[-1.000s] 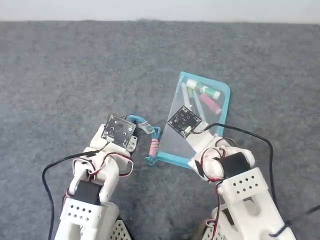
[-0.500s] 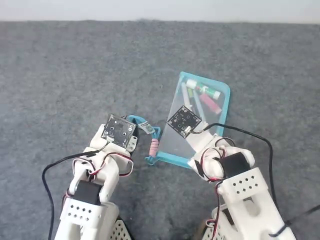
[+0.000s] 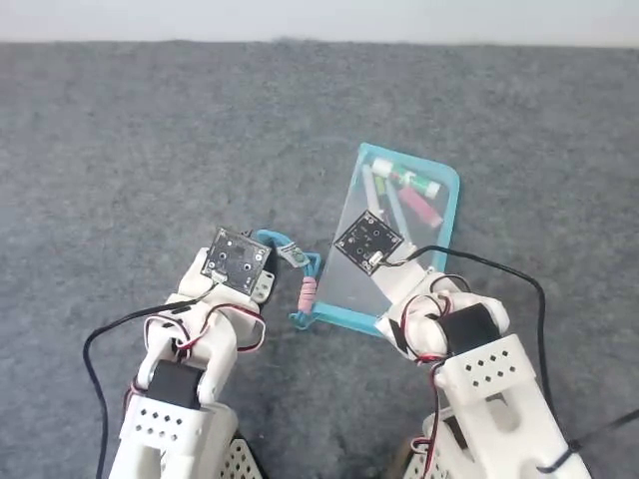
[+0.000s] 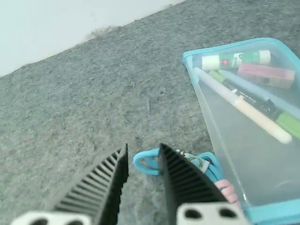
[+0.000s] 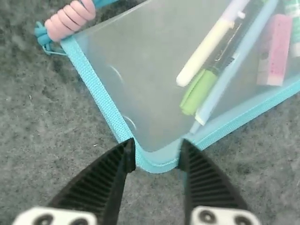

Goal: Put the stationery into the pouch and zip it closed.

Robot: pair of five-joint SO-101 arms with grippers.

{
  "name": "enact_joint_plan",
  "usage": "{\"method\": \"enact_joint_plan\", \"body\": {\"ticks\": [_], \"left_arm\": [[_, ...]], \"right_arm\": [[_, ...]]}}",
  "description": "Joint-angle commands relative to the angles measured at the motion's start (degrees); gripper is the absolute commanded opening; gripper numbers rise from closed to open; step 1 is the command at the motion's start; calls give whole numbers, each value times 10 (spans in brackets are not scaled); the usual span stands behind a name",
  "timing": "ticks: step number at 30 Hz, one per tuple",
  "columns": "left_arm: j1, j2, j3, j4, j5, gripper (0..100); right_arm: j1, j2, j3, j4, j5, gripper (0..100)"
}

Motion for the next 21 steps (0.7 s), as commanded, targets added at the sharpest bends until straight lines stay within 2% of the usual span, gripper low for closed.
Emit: {"method": "enact_joint_plan", "body": {"ticks": [1, 2, 3, 4, 5, 6, 7, 8, 10, 12, 15, 19, 21], "left_arm": [[-3, -3, -21, 1, 0, 57], [0, -3, -21, 1, 0, 111], [0, -3, -21, 4, -1, 144], [-1, -3, -22, 5, -4, 116], [-4, -3, -22, 8, -4, 23], [-4, -3, -23, 7, -2, 0], [-4, -3, -23, 7, -4, 40], [0, -3, -22, 4, -1, 42], [-1, -3, -22, 5, -2, 39], [-5, -3, -22, 7, -1, 2], [-13, -3, -21, 4, 6, 8], [-14, -7, -21, -14, 55, 13], [-14, -25, -16, -15, 62, 39]], "right_arm": [[16, -8, -18, -22, -8, 86], [29, -8, -18, -20, -8, 150], [42, -9, -18, -18, -4, 151], [54, -14, -17, -19, -4, 74], [68, -23, -17, -23, -9, 0], [83, -38, -17, -22, -9, 35], [95, -58, -17, -18, -9, 78], [109, -81, -14, -15, -9, 76], [133, -140, -10, 0, -13, 0], [160, -220, -1, 15, -37, 14], [199, -351, 53, 17, -40, 10], [240, -501, 151, 11, -44, 6], [255, -506, 180, 9, -44, 6]]}}
